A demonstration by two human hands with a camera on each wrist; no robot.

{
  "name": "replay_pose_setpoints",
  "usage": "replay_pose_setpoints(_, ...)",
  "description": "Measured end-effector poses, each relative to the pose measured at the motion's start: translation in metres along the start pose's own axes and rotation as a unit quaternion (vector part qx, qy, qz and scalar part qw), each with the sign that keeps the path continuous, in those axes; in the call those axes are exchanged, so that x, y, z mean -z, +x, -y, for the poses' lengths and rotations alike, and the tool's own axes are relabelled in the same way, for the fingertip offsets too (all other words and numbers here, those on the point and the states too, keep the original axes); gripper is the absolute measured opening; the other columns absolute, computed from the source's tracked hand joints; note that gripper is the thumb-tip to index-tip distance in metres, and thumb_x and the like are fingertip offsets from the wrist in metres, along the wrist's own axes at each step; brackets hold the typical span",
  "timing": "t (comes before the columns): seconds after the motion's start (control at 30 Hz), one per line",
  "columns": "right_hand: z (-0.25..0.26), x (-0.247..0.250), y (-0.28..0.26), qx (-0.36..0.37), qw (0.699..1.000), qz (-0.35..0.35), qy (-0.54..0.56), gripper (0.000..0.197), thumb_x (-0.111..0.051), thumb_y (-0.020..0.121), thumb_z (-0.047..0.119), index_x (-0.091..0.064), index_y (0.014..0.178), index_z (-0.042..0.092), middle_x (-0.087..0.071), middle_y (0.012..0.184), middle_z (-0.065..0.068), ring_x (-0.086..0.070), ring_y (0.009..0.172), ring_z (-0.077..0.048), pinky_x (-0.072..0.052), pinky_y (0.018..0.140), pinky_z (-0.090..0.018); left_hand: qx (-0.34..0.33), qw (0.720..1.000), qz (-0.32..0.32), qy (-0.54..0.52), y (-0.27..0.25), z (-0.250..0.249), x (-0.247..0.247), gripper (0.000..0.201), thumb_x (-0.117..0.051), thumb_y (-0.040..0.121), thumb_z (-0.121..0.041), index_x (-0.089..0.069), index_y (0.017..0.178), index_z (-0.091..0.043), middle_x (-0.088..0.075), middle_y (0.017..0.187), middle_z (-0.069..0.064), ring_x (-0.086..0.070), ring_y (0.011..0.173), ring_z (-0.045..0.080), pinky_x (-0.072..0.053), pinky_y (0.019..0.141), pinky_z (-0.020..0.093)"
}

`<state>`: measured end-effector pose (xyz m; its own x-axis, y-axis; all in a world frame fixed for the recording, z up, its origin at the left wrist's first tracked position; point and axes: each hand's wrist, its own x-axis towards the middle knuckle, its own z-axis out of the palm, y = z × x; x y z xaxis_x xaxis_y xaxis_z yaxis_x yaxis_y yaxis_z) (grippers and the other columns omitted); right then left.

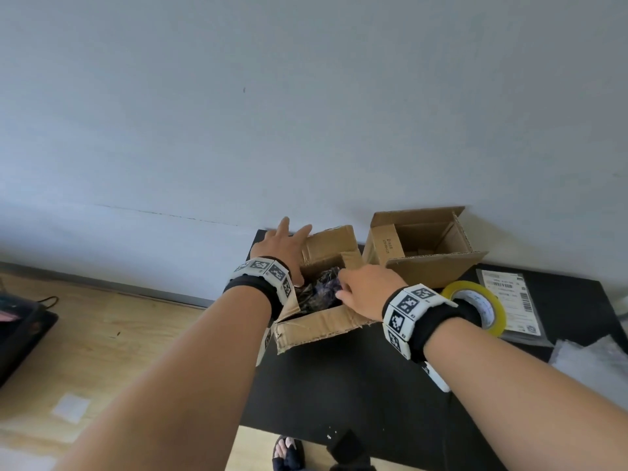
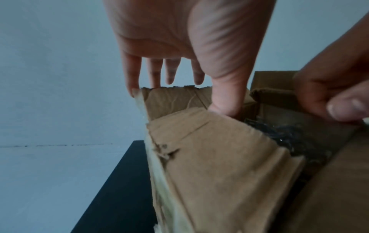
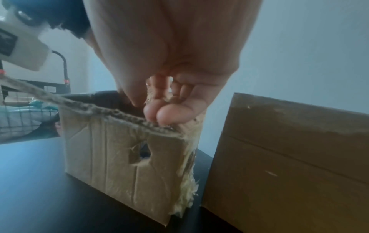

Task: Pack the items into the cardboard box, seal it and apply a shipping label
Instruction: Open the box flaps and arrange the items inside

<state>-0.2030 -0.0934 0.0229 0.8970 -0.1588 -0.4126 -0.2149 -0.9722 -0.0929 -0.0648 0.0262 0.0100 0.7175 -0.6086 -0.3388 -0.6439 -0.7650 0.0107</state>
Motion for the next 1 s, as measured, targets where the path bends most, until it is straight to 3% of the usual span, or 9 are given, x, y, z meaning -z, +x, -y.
replay_pose_setpoints(0.1,-0.009,0.007,0.001,-0.035,0.998,-0.023,0.053,0.007,-0.045,0.095,0.022,-0.047,0.098,0.016,-0.058,0.088,-0.004,-0.058,0.078,-0.021,-0.054,0.074,-0.038,0.016,0.999,-0.043,-0.03,-0.008,0.014,0.01,0.085,-0.073,0.074,-0.017,-0.029,0.145,-0.031,-0.015,0.154,0.006,-0.027,0.137,0.028,-0.044,0.097,0.04)
replay_pose_setpoints(0.2,-0.017,0.01,-0.001,-0.086,0.98,-0.02,0.18,0.009,-0.045,0.094,0.013,-0.048,0.101,0.018,-0.061,0.088,-0.005,-0.065,0.064,-0.019,-0.058,0.06,-0.031,0.028,0.988,-0.144,-0.037,-0.016,0.029,0.013,0.046,-0.059,0.076,-0.001,-0.055,0.117,-0.02,-0.041,0.127,0.007,-0.041,0.117,0.025,-0.047,0.085,0.032)
replay_pose_setpoints(0.33,-0.019,0.004,-0.006,-0.146,0.953,-0.021,0.265,0.022,-0.035,0.092,0.008,-0.045,0.106,0.022,-0.062,0.087,-0.007,-0.07,0.061,-0.026,-0.06,0.059,-0.038,0.052,0.998,-0.022,0.033,-0.024,0.032,0.014,0.022,-0.059,0.081,-0.005,-0.065,0.101,-0.013,-0.064,0.107,0.006,-0.061,0.093,0.024,-0.052,0.077,0.03)
replay_pose_setpoints(0.4,-0.018,0.001,-0.006,-0.166,0.944,-0.025,0.286,0.029,-0.034,0.09,0.004,-0.043,0.109,0.024,-0.062,0.089,-0.009,-0.071,0.062,-0.029,-0.06,0.06,-0.041,0.073,0.997,-0.016,0.026,-0.026,0.033,0.008,0.025,-0.063,0.082,-0.016,-0.062,0.107,-0.015,-0.063,0.108,0.005,-0.062,0.095,0.024,-0.051,0.075,0.03)
replay_pose_setpoints(0.53,-0.017,-0.001,-0.004,-0.183,0.944,-0.004,0.276,0.037,-0.035,0.09,0.001,-0.035,0.116,0.027,-0.061,0.09,-0.012,-0.064,0.054,-0.027,-0.058,0.057,-0.037,0.097,0.994,-0.007,-0.057,-0.026,0.036,-0.015,0.084,-0.075,0.068,-0.057,-0.037,0.133,-0.019,-0.044,0.12,0.006,-0.058,0.104,0.028,-0.05,0.077,0.035)
replay_pose_setpoints(0.63,-0.018,-0.003,-0.007,-0.161,0.966,0.021,0.2,0.046,-0.046,0.091,0.007,-0.028,0.128,0.027,-0.062,0.089,-0.01,-0.062,0.056,-0.022,-0.055,0.056,-0.033,0.099,0.994,0.006,-0.043,-0.023,0.033,-0.024,0.104,-0.085,0.061,-0.043,-0.023,0.139,-0.013,-0.038,0.125,0.01,-0.059,0.103,0.029,-0.05,0.071,0.034)
replay_pose_setpoints(0.8,-0.013,-0.001,-0.011,-0.119,0.985,0.065,0.104,0.055,-0.046,0.096,0.026,-0.023,0.146,0.031,-0.064,0.107,-0.01,-0.062,0.072,-0.021,-0.046,0.058,-0.024,0.112,0.993,-0.021,-0.042,-0.025,0.034,-0.042,0.084,-0.069,0.079,-0.007,-0.016,0.143,-0.016,-0.034,0.125,0.014,-0.064,0.091,0.031,-0.048,0.064,0.032)
replay_pose_setpoints(0.9,-0.01,-0.003,-0.007,-0.118,0.987,0.097,0.038,0.06,-0.041,0.097,0.045,-0.017,0.151,0.034,-0.053,0.136,-0.01,-0.058,0.111,-0.028,-0.049,0.083,-0.031,0.127,0.989,-0.023,-0.066,-0.03,0.032,-0.051,0.072,-0.068,0.078,-0.006,-0.025,0.136,-0.017,-0.035,0.122,0.012,-0.065,0.086,0.03,-0.048,0.065,0.032)
replay_pose_setpoints(1.0,0.0,0.001,-0.005,-0.124,0.985,0.117,-0.039,0.058,-0.04,0.097,0.042,-0.022,0.15,0.029,-0.048,0.142,-0.009,-0.053,0.118,-0.029,-0.046,0.092,-0.036,0.136,0.988,-0.021,-0.073,-0.032,0.028,-0.054,0.071,-0.068,0.078,-0.008,-0.026,0.134,-0.014,-0.037,0.121,0.012,-0.065,0.089,0.027,-0.045,0.064,0.03)
